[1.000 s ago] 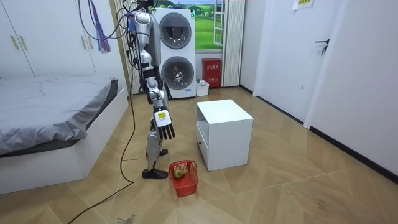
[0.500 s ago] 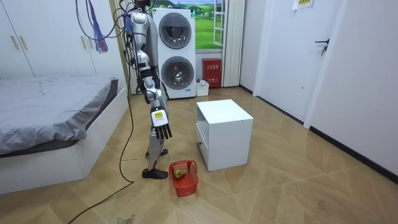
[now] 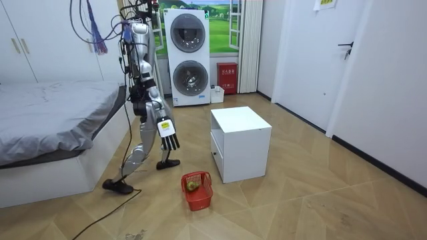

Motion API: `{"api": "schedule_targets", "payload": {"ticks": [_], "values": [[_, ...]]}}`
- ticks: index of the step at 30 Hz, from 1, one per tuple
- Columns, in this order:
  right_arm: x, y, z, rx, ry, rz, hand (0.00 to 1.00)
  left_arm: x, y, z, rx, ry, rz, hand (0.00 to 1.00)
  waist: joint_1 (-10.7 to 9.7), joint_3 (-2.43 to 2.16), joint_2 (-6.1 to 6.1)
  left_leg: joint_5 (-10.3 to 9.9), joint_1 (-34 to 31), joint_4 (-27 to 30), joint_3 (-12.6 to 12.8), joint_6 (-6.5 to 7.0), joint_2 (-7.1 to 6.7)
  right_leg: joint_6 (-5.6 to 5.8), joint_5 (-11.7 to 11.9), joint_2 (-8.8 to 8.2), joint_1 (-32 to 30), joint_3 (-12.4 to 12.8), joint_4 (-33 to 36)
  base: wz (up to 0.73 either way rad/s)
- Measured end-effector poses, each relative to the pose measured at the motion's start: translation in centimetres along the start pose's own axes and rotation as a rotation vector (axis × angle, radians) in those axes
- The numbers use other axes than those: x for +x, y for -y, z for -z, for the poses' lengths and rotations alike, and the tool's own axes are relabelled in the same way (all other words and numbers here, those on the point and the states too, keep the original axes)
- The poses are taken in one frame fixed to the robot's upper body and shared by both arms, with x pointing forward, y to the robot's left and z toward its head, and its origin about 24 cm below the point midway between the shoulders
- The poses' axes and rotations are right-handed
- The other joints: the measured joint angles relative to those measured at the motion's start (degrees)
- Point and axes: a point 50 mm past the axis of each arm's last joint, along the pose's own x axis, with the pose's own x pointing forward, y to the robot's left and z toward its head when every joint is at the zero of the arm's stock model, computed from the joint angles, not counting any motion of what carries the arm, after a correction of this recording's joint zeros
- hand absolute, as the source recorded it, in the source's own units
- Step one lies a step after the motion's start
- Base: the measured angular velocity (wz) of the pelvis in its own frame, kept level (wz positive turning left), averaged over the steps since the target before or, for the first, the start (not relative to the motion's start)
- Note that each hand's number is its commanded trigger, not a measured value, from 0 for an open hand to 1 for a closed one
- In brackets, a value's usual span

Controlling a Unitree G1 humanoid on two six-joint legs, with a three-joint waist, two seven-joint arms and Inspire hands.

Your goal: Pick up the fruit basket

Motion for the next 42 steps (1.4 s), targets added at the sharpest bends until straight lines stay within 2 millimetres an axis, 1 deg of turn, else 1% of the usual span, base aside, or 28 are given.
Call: {"api": "schedule_targets", "payload": {"ticks": [1, 2, 4, 5, 7, 8, 10, 11, 12, 13, 15, 16, 18, 20, 21, 22, 24, 26, 27, 28, 29, 30, 31, 32, 33, 34, 39, 42], "values": [[0.0, -0.1, 0.0, 0.019, -0.001, 0.0, 0.0, 0.1, 0.1, -0.5, -0.003, 0.008, 0.002, 0.0, 0.58, 0.3, -0.19, -1.16, -2.26, 3.66, -0.1, 0.04, 0.01, -0.1, -2.31, -0.86, -2.91, 0.0, 6.47, 0.15], [0.0, -0.1, 0.0, 0.033, -0.004, 0.001, 0.0, 0.2, 0.1, -0.8, -0.009, 0.011, 0.002, 0.0, 0.61, 0.37, -0.24, -1.95, -3.44, 5.53, -0.14, -0.03, 0.01, -0.12, -3.27, -1.23, -4.16, -0.09, 9.46, 0.2], [0.0, 0.1, 0.0, 0.065, -0.012, 0.011, 0.0, 0.3, 0.1, -1.1, -0.013, 0.0, 0.004, 0.0, 0.68, 0.51, -0.49, -5.0, -8.04, 13.4, -0.39, 0.36, -0.29, -0.24, -5.91, -2.36, -8.93, 0.25, 21.84, 0.28], [0.0, 0.1, 0.0, 0.073, -0.013, 0.013, 0.0, 0.3, 0.1, -1.2, -0.017, -0.002, 0.002, 0.0, 0.65, 0.58, -0.62, -5.6, -9.04, 15.07, -0.44, 0.5, -0.52, -0.17, -6.16, -2.64, -10.02, 0.53, 24.63, 0.29], [0.0, 0.2, 0.0, 0.081, -0.007, 0.02, 0.0, 0.4, -0.1, -1.5, -0.037, 0.002, -0.007, 0.0, 0.6, 0.6, -1.42, -8.35, -13.32, 22.33, -0.22, 0.89, -1.53, -0.2, -6.23, -4.25, -14.87, 1.98, 36.72, 0.29], [0.0, 0.2, -0.1, 0.084, -0.002, 0.023, 0.0, 0.4, -0.2, -1.6, -0.047, 0.001, -0.013, 0.0, 0.59, 0.61, -1.4, -9.04, -14.39, 24.27, -0.24, 1.13, -1.65, -0.2, -6.24, -4.28, -15.84, 2.29, 39.38, 0.27], [0.1, 0.2, -0.1, 0.149, -0.005, 0.037, 0.0, 0.4, -0.4, -1.8, -0.096, -0.003, -0.045, 0.0, 0.62, 0.72, -1.33, -12.32, -18.4, 32.2, 0.02, 1.91, -1.78, -0.19, -6.23, -4.21, -18.93, 4.11, 49.46, 0.24], [0.1, 0.2, -0.2, 0.168, -0.008, 0.039, 0.0, 0.4, -0.4, -1.8, -0.106, -0.002, -0.054, 0.0, 0.59, 0.77, -1.34, -13.1, -19.29, 34.07, 0.14, 2.04, -1.87, -0.18, -6.24, -4.31, -19.5, 4.51, 51.75, 0.23], [0.1, 0.3, 0.0, 0.213, -0.022, 0.047, 0.0, 0.5, -0.5, -2.0, -0.111, 0.003, -0.067, 0.0, 0.31, 0.85, -1.35, -14.62, -20.98, 37.68, 0.47, 2.37, -2.11, -0.16, -6.24, -4.96, -20.41, 4.77, 56.29, 0.28], [0.1, 0.3, 0.3, 0.263, -0.036, 0.055, 0.0, 0.5, -0.6, -2.1, -0.121, 0.012, -0.081, 0.0, -0.24, 1.07, -1.92, -15.71, -22.52, 40.62, 1.09, 2.63, -2.78, -0.16, -6.25, -6.1, -21.26, 5.13, 60.35, 0.34], [0.1, 0.5, 0.3, 0.31, -0.045, 0.076, 0.0, 0.4, -0.8, -2.1, -0.15, 0.014, -0.111, 0.0, -1.31, 0.97, -2.35, -17.11, -24.78, 44.7, 2.04, 3.1, -3.67, -0.16, -6.24, -6.91, -22.13, 5.82, 65.83, 0.43], [0.1, 0.7, 0.3, 0.338, -0.048, 0.098, 0.0, 0.4, -0.9, -1.9, -0.164, 0.013, -0.125, 0.0, -2.55, 1.03, -2.55, -17.79, -26.01, 47.05, 2.36, 3.33, -4.08, -0.16, -6.25, -7.11, -22.39, 6.07, 68.78, 0.39], [0.1, 1.0, 0.4, 0.38, -0.052, 0.124, 0.0, 0.4, -1.0, -1.6, -0.172, 0.004, -0.148, 0.0, -3.15, 1.12, -2.82, -19.11, -27.14, 50.37, 2.57, 3.1, -4.15, -0.18, -6.25, -7.33, -22.47, 6.28, 72.46, 0.18], [0.1, 1.2, 0.0, 0.402, -0.039, 0.143, 0.0, 0.4, -1.4, -1.4, -0.179, -0.002, -0.175, 0.0, -4.22, 1.08, -3.91, -19.9, -28.2, 52.82, 2.89, 2.92, -4.38, -0.29, -6.31, -8.01, -22.49, 6.2, 75.54, 0.15], [0.2, 1.5, -0.7, 0.41, -0.015, 0.159, 0.0, 0.3, -1.6, -1.0, -0.18, -0.003, -0.19, 0.0, -4.9, 1.1, -4.58, -20.26, -28.74, 54.29, 3.01, 2.72, -4.37, -1.1, -6.7, -8.5, -22.32, 6.08, 77.28, 0.1], [0.2, 1.8, -1.5, 0.411, 0.018, 0.177, 0.0, 0.3, -1.6, -0.4, -0.178, -0.01, -0.194, 0.0, -5.69, 0.87, -5.14, -20.6, -29.33, 55.74, 3.03, 2.56, -4.29, -1.97, -7.16, -8.87, -22.11, 5.84, 78.76, 0.04], [0.1, 2.5, -2.9, 0.404, 0.078, 0.208, 0.0, 0.2, -1.5, 0.0, -0.173, -0.019, -0.191, 0.0, -5.99, 0.98, -5.85, -21.46, -29.54, 57.53, 3.06, 1.88, -3.67, -2.54, -7.71, -9.03, -21.64, 5.69, 80.63, 0.0], [-0.1, 3.2, -4.5, 0.384, 0.148, 0.234, 0.0, 0.1, -1.5, 0.6, -0.169, -0.03, -0.191, 0.0, -6.35, 0.85, -6.72, -21.93, -29.53, 58.54, 3.05, 1.11, -3.66, -3.02, -8.41, -9.06, -20.83, 5.67, 81.85, 0.02], [-0.3, 3.7, -5.9, 0.372, 0.207, 0.249, 0.0, 0.0, -1.4, 1.1, -0.167, -0.041, -0.189, 0.0, -6.58, 0.87, -7.01, -22.22, -29.51, 59.09, 3.0, 0.51, -3.64, -3.4, -9.07, -8.89, -20.3, 5.68, 82.42, 0.03], [-0.6, 4.1, -7.4, 0.366, 0.264, 0.262, 0.0, -0.1, -1.4, 1.7, -0.164, -0.052, -0.189, 0.0, -7.08, 0.63, -7.34, -22.6, -29.52, 59.75, 2.96, -0.24, -3.69, -3.94, -9.94, -8.69, -19.56, 5.75, 83.03, 0.0], [-0.8, 4.2, -8.1, 0.363, 0.293, 0.269, 0.0, -0.2, -1.4, 2.1, -0.162, -0.059, -0.189, 0.0, -7.31, 0.58, -7.52, -22.77, -29.54, 60.25, 2.94, -0.57, -3.81, -4.08, -10.38, -8.66, -19.06, 5.78, 83.44, 0.0], [-1.2, 4.6, -9.5, 0.355, 0.351, 0.283, 0.0, -0.3, -1.4, 2.7, -0.157, -0.072, -0.187, 0.0, -7.43, 0.67, -7.76, -23.02, -29.8, 61.51, 2.81, -1.03, -3.84, -4.35, -11.23, -8.49, -18.07, 5.93, 84.38, -0.18], [-1.7, 5.3, -11.2, 0.343, 0.418, 0.299, 0.0, -0.5, -0.6, 2.8, -0.16, -0.076, -0.164, 0.0, -7.29, 0.8, -6.56, -22.8, -30.53, 62.29, 1.14, -1.5, -3.98, -4.65, -11.12, -7.06, -18.34, 6.15, 84.62, -0.24], [-1.9, 5.3, -12.0, 0.336, 0.448, 0.299, 0.0, -0.5, -0.5, 3.0, -0.159, -0.078, -0.159, 0.0, -7.28, 0.82, -6.61, -22.53, -30.65, 62.25, 0.76, -2.04, -4.29, -4.65, -11.12, -6.98, -18.35, 6.35, 84.64, -0.22], [-2.3, 5.4, -13.1, 0.329, 0.498, 0.303, 0.0, -0.6, -0.4, 3.2, -0.155, -0.078, -0.147, 0.0, -7.67, 0.86, -7.1, -22.3, -30.55, 61.88, 0.19, -2.52, -5.14, -4.65, -11.11, -6.95, -18.08, 6.43, 84.42, -0.06], [-2.8, 5.7, -14.3, 0.323, 0.547, 0.317, 0.0, -0.5, -0.4, 3.0, -0.143, -0.069, -0.142, 0.0, -7.69, 0.82, -7.17, -22.2, -30.49, 61.52, 0.07, -2.74, -5.3, -4.65, -11.11, -6.96, -18.17, 6.44, 84.41, 0.0], [-4.0, 7.0, -17.0, 0.328, 0.648, 0.365, 0.0, -0.3, 0.0, 1.7, -0.101, -0.019, -0.086, 0.0, -7.71, 1.0, -7.69, -21.92, -30.59, 61.0, -0.23, -3.32, -5.74, -4.63, -11.11, -7.12, -18.36, 6.35, 84.42, 0.02], [-4.5, 7.8, -17.9, 0.32, 0.679, 0.379, 0.0, -0.3, 0.4, 1.4, -0.068, -0.002, -0.044, 0.0, -7.55, 1.1, -7.45, -21.93, -30.66, 61.01, -0.24, -3.32, -5.93, -4.62, -11.11, -7.35, -18.44, 6.21, 84.47, 0.05]]}}
